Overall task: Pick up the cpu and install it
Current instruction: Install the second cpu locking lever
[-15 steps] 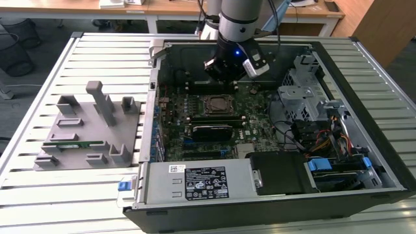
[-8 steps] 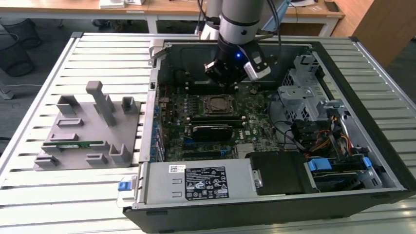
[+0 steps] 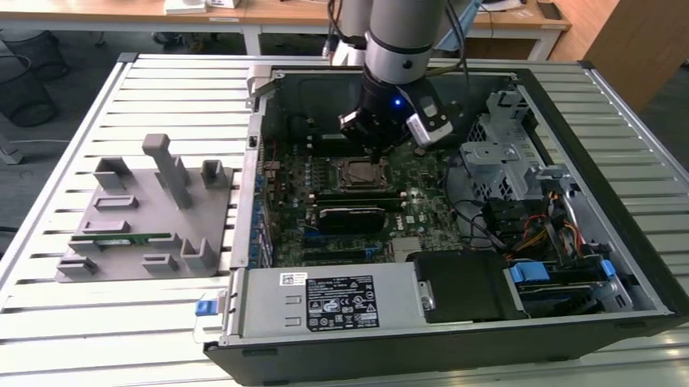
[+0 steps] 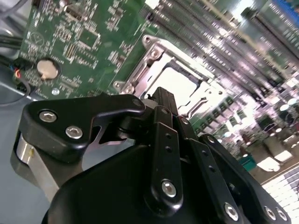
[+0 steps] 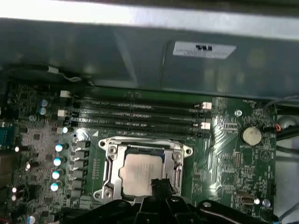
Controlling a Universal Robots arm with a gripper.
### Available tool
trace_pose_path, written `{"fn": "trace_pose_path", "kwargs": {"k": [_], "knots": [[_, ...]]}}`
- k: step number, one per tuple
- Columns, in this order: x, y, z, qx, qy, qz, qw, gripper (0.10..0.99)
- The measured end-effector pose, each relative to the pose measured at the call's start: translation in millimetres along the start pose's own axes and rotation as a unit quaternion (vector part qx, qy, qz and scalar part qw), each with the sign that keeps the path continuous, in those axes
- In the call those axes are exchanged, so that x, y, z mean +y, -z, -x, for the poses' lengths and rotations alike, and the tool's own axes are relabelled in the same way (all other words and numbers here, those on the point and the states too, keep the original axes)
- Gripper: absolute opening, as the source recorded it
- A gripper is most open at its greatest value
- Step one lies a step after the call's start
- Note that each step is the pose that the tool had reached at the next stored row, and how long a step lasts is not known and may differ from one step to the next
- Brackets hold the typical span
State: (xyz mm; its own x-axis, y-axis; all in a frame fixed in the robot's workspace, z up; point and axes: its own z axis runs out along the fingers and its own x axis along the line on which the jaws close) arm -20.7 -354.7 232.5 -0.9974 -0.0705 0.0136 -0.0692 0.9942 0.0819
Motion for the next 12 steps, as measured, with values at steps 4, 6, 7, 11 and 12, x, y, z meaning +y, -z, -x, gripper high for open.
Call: {"fn": "trace_pose_path", "kwargs": {"k": [4,6,7,11,12], "knots": [[-8.2,0.7,-0.4,0.0033,-0.001,0.0002,1.0,0.106],[-13.6,1.1,-0.8,0.0035,-0.001,0.0003,1.0,0.106],[-16.2,1.2,-1.0,0.0036,-0.001,0.0003,1.0,0.106],[-25.4,2.0,-1.6,0.0036,-0.001,0.0003,1.0,0.106],[-26.9,2.1,-1.8,0.0036,-0.001,0.0003,1.0,0.106]]}}
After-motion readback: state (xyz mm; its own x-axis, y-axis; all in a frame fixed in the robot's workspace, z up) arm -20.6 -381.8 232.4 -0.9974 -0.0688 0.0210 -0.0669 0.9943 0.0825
